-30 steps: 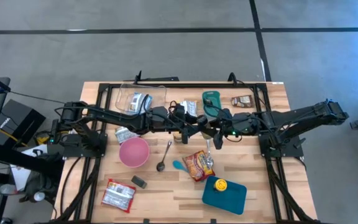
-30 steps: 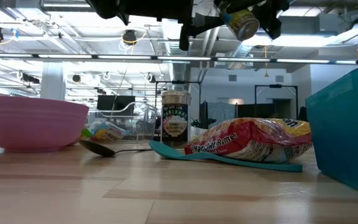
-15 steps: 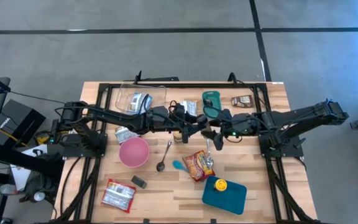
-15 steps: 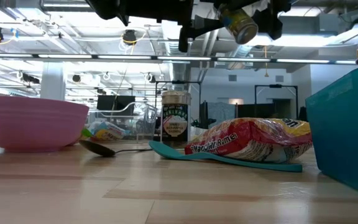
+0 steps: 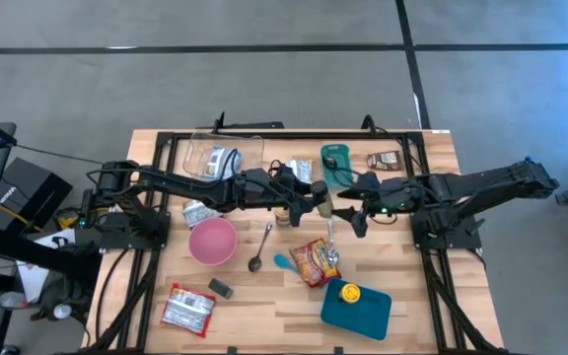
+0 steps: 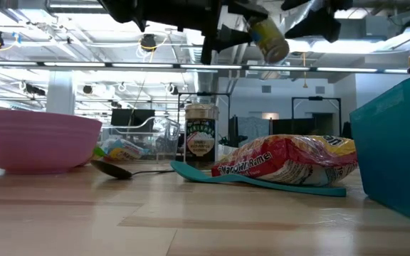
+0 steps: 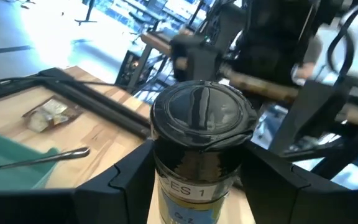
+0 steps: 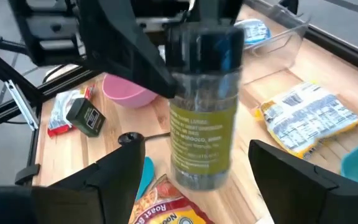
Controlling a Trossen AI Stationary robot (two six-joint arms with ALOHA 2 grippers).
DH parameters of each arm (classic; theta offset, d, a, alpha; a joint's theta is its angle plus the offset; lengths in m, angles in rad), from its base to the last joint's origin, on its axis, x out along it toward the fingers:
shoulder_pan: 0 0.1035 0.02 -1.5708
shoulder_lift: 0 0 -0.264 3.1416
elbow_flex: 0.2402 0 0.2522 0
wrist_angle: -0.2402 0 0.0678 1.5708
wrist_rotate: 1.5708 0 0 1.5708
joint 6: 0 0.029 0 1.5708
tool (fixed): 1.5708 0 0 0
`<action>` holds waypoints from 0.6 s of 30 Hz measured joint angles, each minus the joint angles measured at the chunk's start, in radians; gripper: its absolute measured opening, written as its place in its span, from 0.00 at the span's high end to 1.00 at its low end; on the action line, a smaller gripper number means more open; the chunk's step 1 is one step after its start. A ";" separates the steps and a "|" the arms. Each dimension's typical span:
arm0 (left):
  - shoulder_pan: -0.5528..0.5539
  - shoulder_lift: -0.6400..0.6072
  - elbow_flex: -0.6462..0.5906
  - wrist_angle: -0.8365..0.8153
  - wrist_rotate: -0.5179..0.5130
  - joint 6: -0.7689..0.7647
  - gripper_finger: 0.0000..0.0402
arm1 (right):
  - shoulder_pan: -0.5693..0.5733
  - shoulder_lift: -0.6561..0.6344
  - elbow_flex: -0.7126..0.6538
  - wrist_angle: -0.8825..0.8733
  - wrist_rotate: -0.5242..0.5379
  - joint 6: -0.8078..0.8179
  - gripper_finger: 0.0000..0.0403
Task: Pick & Place Food Item
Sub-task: Put the black seasoning bottle into the blue bin
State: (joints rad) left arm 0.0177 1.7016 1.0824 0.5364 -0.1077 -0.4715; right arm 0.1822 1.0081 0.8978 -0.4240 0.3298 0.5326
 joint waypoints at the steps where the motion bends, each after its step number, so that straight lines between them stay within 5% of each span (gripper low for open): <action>1: 0.000 0.000 0.000 -0.013 -0.001 0.001 0.52 | 0.000 -0.014 0.000 -0.005 0.002 0.005 0.30; 18: -0.010 0.000 0.016 -0.187 -0.085 0.203 0.51 | -0.001 -0.055 0.000 -0.010 0.043 0.016 0.30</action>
State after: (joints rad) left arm 0.0079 1.7020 1.0988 0.3497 -0.1924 -0.2688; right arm 0.1810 0.9535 0.8978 -0.4335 0.3733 0.5488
